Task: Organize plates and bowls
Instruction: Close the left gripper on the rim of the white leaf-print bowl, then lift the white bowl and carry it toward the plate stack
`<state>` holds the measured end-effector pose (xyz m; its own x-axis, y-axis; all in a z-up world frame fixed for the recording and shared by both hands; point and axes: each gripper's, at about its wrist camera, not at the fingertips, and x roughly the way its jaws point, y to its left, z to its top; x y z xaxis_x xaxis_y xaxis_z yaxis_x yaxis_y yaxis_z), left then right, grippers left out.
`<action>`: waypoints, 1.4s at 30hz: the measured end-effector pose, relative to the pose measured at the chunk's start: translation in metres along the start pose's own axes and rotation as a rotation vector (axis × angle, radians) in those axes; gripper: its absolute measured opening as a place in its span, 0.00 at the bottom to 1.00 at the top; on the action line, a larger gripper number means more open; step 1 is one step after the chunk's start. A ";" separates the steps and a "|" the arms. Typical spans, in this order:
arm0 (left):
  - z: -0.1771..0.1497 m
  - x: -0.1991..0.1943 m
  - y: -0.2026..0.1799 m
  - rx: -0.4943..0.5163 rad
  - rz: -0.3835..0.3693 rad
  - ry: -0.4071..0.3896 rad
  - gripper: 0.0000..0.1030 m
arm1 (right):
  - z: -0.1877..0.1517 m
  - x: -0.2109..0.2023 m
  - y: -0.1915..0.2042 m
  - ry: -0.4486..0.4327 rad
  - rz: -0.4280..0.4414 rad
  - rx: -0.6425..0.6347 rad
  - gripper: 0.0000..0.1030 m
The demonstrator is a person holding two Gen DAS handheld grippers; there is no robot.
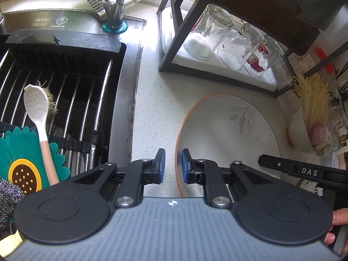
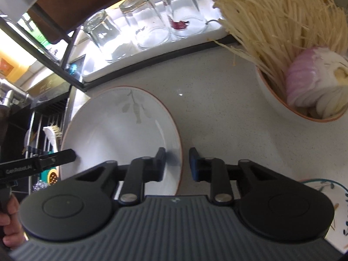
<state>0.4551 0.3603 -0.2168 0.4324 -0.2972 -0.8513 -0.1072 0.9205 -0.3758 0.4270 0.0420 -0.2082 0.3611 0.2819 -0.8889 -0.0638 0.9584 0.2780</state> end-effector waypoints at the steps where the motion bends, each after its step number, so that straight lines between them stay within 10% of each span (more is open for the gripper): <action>1: 0.000 0.001 0.000 -0.004 -0.001 0.003 0.18 | 0.000 0.000 0.002 -0.001 0.001 -0.016 0.21; 42: -0.009 -0.053 -0.063 0.116 -0.055 -0.053 0.11 | -0.032 -0.090 -0.020 -0.154 0.086 0.058 0.16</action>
<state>0.4307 0.3156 -0.1515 0.4814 -0.3368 -0.8092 0.0207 0.9273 -0.3736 0.3655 -0.0017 -0.1454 0.4954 0.3483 -0.7958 -0.0485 0.9257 0.3751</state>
